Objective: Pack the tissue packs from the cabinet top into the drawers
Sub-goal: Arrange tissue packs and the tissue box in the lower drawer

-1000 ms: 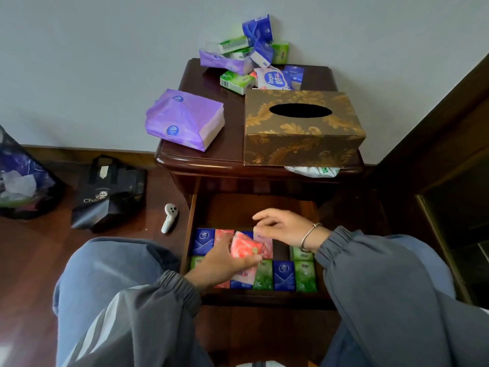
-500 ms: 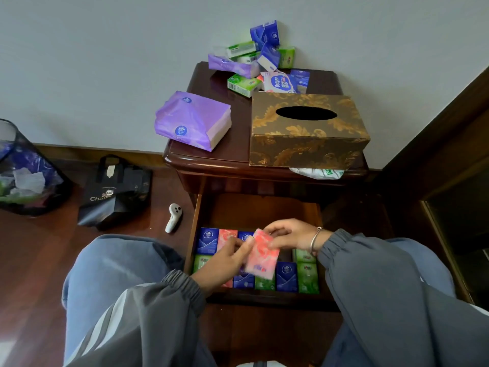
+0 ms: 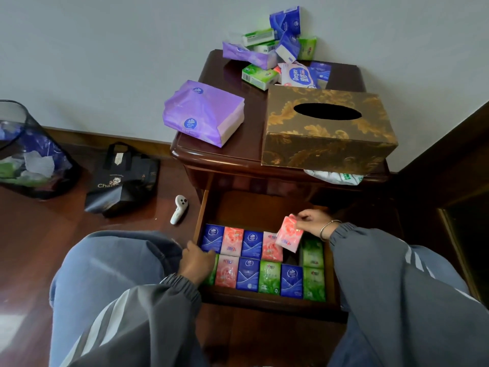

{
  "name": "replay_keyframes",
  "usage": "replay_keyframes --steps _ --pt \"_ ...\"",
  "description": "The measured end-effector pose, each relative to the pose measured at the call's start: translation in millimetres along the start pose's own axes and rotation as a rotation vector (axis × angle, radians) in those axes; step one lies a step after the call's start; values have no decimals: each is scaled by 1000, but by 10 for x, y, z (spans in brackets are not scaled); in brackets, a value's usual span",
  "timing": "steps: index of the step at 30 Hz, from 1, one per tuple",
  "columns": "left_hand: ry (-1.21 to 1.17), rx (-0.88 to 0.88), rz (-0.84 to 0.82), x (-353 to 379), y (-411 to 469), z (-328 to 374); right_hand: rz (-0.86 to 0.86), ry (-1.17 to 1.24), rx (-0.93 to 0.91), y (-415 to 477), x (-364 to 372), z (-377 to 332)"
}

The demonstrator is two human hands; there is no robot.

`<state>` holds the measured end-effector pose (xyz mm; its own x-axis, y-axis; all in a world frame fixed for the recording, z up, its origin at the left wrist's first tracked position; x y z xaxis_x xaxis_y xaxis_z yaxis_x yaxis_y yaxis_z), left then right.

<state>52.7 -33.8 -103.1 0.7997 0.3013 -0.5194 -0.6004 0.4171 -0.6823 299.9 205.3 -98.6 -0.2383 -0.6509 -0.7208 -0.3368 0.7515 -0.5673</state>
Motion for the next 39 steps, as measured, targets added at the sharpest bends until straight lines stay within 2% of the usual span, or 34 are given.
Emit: replay_keyframes --steps 10,17,29,33,39 --pt "-29 14 -57 14 38 -2 -146 -146 -32 104 -67 -1" --pt "16 21 -9 8 21 34 -132 -196 6 140 -16 61" --pt "25 18 -10 19 2 47 -124 -133 -93 129 385 120" --pt "20 9 -13 27 -4 49 -157 -242 -118 148 461 121" --pt "40 4 -12 20 -4 45 -97 -435 -99 229 542 161"
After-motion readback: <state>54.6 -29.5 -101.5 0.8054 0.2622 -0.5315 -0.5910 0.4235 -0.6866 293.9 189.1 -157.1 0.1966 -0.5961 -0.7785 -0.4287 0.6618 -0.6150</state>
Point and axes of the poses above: each hand's wrist, its own y-axis towards the middle knuckle, its own x-axis out of the palm, z = x × y, the point moved 9 cm from there along y, towards the middle knuckle, and after that the axes turned 9 degrees about -y, right-handed, at the moved point
